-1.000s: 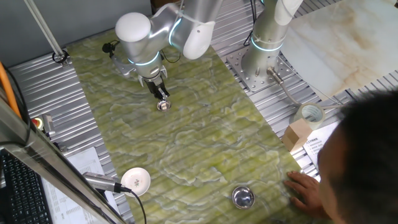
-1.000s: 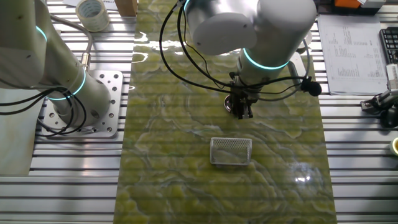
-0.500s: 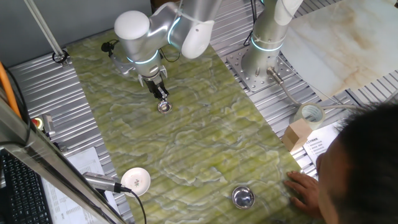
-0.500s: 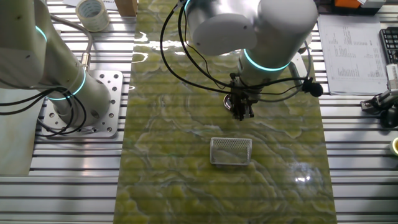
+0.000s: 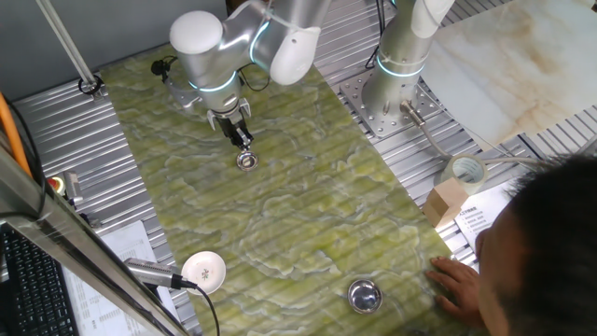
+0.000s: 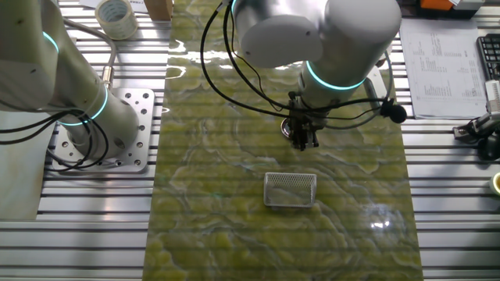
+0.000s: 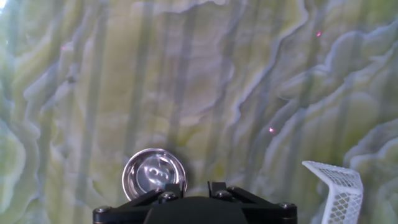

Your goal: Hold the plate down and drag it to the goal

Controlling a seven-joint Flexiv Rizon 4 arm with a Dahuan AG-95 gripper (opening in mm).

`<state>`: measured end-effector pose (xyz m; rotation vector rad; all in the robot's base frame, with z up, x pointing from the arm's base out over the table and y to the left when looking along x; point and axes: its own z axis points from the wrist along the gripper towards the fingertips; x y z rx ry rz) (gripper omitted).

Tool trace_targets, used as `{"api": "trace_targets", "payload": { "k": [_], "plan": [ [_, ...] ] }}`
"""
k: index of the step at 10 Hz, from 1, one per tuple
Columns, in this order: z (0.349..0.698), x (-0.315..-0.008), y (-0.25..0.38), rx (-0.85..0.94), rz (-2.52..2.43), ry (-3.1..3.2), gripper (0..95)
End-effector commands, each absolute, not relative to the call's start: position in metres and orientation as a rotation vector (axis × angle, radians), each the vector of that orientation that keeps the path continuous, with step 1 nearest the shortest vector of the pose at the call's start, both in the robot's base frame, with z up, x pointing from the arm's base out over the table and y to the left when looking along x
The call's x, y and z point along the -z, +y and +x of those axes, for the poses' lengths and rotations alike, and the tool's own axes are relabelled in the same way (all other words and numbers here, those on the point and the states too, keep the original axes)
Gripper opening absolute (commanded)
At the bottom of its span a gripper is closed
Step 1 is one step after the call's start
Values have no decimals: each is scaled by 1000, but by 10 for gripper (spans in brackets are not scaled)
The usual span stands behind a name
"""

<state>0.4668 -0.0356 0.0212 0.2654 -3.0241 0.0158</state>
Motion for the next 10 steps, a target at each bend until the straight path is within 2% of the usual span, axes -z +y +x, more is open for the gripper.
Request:
{"api": "trace_targets", "payload": {
  "k": [1,10],
  "plan": [
    [467,-22,-33,5,257,-3024,190],
    [469,-16,-27,22,252,-3029,190]
  ]
}}
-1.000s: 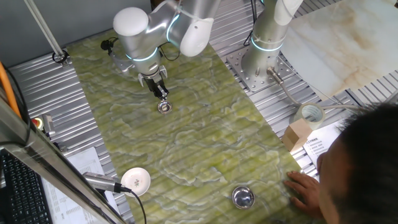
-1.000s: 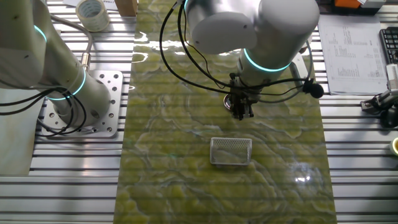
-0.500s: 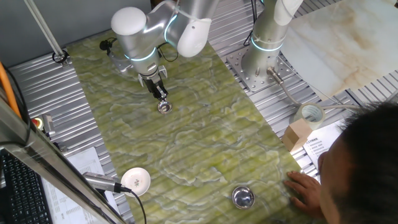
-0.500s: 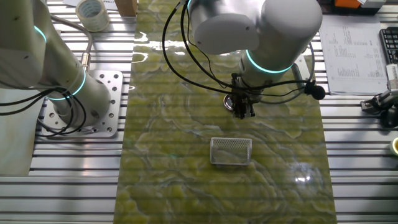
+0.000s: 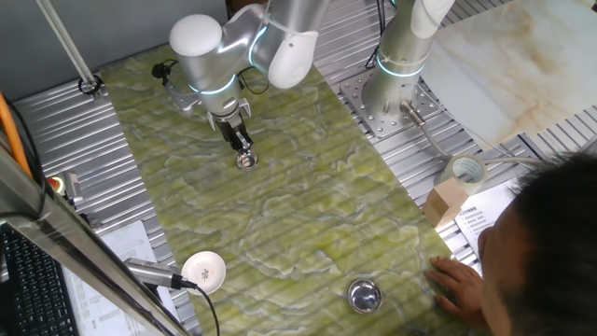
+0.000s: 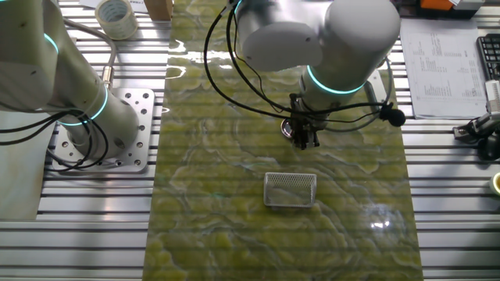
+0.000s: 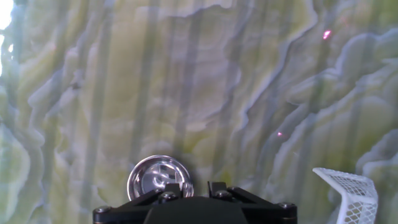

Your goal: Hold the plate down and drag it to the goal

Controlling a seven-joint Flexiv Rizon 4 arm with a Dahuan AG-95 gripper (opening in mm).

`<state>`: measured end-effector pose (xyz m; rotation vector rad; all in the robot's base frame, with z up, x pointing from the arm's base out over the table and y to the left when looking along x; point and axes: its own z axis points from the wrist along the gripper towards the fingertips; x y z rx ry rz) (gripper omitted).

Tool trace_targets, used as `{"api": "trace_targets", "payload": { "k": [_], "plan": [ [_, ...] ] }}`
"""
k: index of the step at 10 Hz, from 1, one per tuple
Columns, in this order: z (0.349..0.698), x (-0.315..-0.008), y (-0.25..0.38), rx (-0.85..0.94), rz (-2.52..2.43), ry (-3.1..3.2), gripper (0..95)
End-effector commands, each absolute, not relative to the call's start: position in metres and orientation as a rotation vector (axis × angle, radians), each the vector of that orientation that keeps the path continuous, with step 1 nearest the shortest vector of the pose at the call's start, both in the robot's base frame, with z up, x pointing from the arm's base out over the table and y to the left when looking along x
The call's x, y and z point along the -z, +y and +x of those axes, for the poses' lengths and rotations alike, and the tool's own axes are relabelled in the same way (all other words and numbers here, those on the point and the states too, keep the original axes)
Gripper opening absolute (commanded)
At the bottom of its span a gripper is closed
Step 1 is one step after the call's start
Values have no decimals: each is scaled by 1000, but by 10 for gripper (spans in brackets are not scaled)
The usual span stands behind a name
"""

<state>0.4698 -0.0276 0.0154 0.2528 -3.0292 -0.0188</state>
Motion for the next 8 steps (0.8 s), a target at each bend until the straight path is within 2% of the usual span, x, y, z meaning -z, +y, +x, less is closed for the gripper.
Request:
{"api": "trace_targets", "payload": {
  "k": [1,7,8],
  "plan": [
    [469,-15,-26,22,252,-3029,190],
    [469,-13,-26,24,252,-3032,190],
    [469,-13,-26,24,254,-3031,0]
  ]
}}
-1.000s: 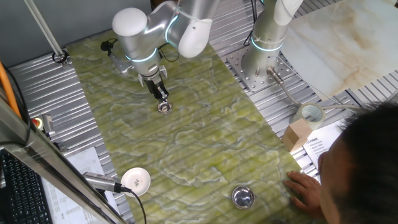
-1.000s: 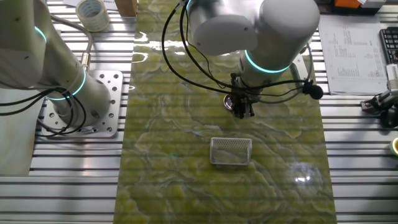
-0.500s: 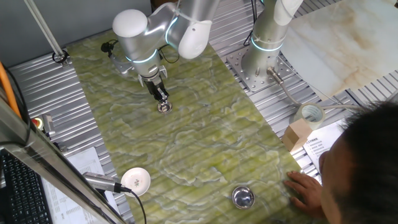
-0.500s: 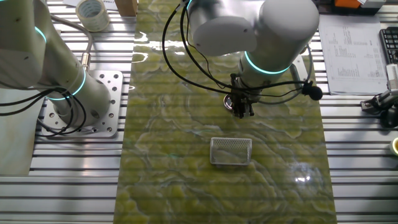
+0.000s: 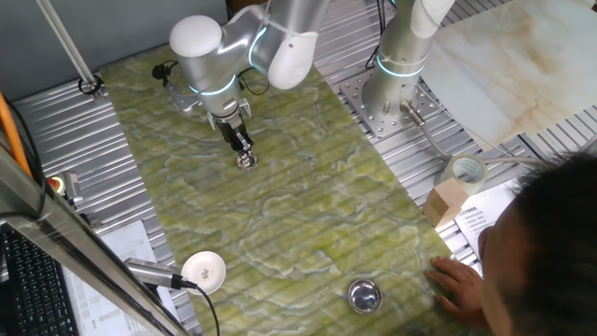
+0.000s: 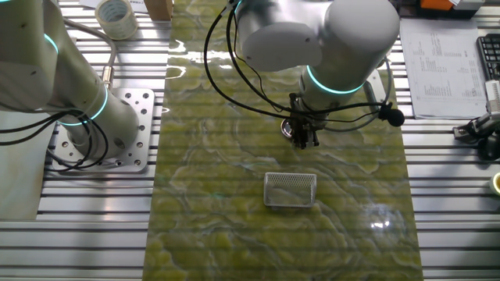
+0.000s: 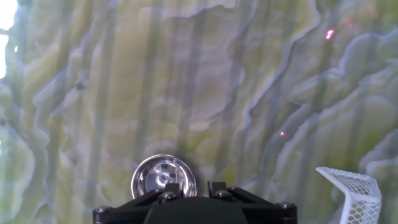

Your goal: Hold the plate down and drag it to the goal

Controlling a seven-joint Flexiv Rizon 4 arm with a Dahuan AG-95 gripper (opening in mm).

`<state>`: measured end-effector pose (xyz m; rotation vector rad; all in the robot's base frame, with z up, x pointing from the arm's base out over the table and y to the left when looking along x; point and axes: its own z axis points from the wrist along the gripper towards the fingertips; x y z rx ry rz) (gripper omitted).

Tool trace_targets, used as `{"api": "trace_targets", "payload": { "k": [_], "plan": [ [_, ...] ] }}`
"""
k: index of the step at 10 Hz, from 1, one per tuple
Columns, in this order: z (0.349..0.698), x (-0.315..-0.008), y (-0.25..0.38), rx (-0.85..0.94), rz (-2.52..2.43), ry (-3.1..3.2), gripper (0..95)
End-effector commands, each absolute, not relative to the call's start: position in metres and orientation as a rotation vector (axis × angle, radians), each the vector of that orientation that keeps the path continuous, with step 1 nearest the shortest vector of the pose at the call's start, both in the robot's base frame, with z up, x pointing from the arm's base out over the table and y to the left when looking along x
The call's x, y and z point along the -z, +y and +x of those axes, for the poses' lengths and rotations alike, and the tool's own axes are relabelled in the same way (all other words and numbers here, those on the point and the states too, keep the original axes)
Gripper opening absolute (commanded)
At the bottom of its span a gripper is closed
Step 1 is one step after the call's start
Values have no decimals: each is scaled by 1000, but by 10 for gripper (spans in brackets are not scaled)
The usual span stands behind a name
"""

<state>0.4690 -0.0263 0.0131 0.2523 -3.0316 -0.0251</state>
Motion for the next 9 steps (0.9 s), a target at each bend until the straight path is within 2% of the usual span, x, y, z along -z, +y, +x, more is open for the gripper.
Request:
{"api": "trace_targets", "payload": {
  "k": [1,9],
  "plan": [
    [469,-13,-26,24,256,-3030,0],
    [469,-14,-26,14,253,-3022,0]
  ]
}}
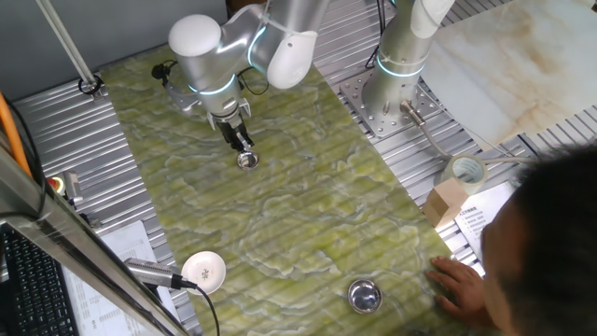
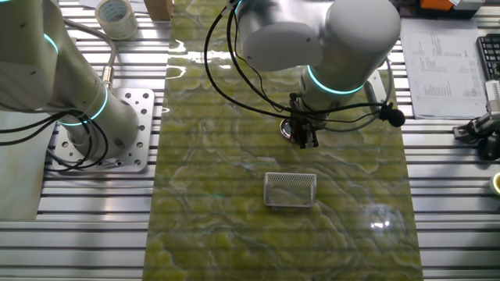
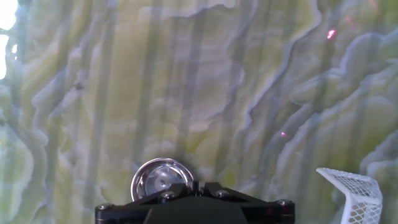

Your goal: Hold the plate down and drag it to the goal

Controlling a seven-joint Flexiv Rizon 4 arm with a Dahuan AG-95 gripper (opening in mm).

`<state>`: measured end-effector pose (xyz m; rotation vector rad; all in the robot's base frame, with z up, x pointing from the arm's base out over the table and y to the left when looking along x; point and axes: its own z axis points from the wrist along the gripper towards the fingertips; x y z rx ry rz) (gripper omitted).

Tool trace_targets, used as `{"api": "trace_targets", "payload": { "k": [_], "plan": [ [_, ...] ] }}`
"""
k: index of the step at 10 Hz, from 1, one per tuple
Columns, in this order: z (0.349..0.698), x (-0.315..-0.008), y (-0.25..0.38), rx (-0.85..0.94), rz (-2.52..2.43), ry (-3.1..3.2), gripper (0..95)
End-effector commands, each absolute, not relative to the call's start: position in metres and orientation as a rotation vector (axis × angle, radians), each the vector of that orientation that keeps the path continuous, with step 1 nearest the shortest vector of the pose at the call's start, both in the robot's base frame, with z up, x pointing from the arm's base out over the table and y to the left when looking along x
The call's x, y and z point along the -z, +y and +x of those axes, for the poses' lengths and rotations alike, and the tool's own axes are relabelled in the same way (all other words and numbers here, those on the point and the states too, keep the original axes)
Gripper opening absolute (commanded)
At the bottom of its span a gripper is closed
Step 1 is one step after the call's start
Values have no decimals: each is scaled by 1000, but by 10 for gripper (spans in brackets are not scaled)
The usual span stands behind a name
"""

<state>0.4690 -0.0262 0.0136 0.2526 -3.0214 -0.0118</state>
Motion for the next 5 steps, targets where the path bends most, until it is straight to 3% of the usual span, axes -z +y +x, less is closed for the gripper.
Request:
{"api": "trace_targets", "payload": {
  "k": [1,5],
  "plan": [
    [469,-14,-27,11,254,-3021,0],
    [469,-15,-27,0,260,-3014,0]
  ]
}}
